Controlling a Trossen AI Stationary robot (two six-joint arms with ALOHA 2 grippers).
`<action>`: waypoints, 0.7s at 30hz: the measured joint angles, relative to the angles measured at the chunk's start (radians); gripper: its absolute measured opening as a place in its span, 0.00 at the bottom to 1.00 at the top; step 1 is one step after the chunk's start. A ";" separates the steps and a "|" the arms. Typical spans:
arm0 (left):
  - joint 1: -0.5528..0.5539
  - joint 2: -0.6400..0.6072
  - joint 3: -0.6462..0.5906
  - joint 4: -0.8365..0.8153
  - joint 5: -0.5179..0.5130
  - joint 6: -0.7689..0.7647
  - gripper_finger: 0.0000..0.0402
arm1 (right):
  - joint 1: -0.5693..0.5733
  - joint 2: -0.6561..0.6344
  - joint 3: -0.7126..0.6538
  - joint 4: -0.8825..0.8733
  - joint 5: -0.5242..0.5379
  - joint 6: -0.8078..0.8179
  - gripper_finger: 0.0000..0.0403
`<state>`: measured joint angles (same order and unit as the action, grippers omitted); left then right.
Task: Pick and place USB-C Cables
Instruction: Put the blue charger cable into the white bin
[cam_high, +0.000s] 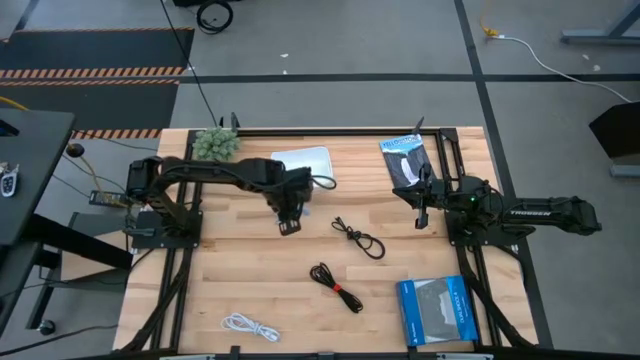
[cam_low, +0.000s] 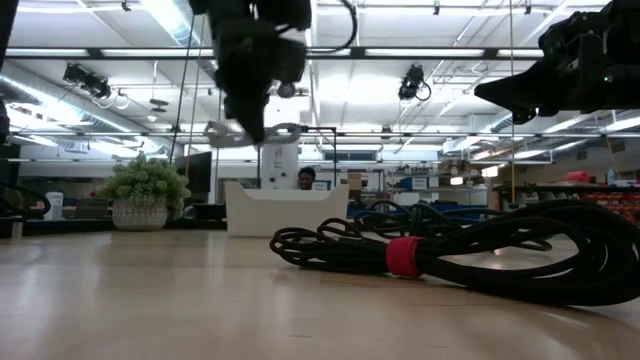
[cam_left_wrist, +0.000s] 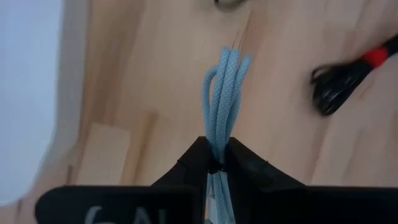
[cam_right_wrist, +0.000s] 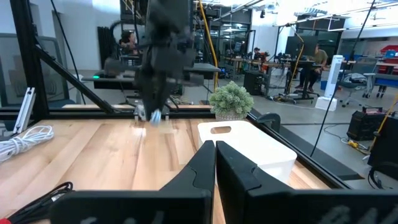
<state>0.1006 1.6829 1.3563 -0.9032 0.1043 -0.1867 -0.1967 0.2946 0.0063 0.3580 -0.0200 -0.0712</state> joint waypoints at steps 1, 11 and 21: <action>0.003 0.000 0.021 -0.003 -0.003 0.000 0.10 | 0.000 0.000 0.000 0.000 0.000 0.000 0.05; 0.036 0.000 0.282 -0.083 -0.049 0.016 0.10 | 0.000 0.000 0.000 0.000 0.000 0.000 0.05; 0.080 -0.002 0.561 -0.057 -0.111 0.055 0.11 | 0.000 0.000 0.000 0.000 0.000 0.000 0.05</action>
<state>0.1807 1.6814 1.9170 -0.9600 -0.0072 -0.1318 -0.1967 0.2944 0.0064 0.3580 -0.0196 -0.0711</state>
